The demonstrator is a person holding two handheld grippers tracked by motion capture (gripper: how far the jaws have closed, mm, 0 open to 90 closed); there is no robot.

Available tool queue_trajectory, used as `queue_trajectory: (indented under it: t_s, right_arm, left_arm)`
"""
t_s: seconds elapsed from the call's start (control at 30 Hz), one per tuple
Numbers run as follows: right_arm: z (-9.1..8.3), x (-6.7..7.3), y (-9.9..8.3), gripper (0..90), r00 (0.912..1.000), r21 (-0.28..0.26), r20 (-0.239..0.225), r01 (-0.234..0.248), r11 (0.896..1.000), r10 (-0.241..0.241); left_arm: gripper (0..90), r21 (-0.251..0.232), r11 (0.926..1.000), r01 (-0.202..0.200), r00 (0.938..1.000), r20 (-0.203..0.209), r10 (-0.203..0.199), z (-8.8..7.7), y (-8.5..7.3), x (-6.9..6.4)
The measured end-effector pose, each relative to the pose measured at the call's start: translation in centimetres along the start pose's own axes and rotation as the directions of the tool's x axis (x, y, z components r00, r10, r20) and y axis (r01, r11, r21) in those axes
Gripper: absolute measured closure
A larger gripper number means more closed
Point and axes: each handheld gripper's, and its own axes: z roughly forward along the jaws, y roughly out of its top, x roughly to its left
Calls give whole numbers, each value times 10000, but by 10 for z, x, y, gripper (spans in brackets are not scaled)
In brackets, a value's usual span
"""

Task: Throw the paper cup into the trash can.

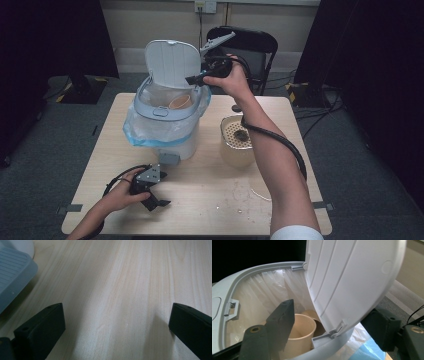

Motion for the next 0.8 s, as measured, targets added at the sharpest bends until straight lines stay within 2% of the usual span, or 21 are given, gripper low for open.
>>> queue_trajectory:
  t_s: [0.27, 0.47, 0.6, 0.67, 0.7, 0.77, 0.8]
  right_arm:
    - [0, 4, 3, 297, 9997, -110, 112, 195, 9997, -194]
    - [-3, 2, 1, 408, 9994, -299, 216, 290, 9991, -283]
    - [-4, 3, 1, 410, 9996, -368, 191, 195, 9991, -188]
    - [-4, 2, 2, 423, 9997, -541, 234, 107, 9985, -94]
    - [-4, 2, 1, 467, 9995, -588, 319, 81, 9982, -62]
    - [-4, 2, 1, 477, 9993, -611, 377, 98, 9981, -75]
    - [-4, 2, 0, 506, 9996, -724, 266, 24, 9974, -4]
  left_arm:
    - [0, 23, 10000, -4, 10000, -5, 4, 0, 0, 0]
    - [0, -8, 10000, 1, 10000, 2, -1, 0, 0, 0]
    - [0, 15, 10000, -1, 10000, -2, 1, 0, 0, 0]
    - [0, -164, 9999, -22, 10000, 41, 23, 1, -1, 0]
    - [0, -130, 9999, -44, 10000, 28, 44, 1, -1, 0]
    - [0, -126, 9999, -41, 10000, 23, 41, 1, -1, 0]
    - [0, -25, 10000, 10, 10000, -1, -10, 0, 0, 0]
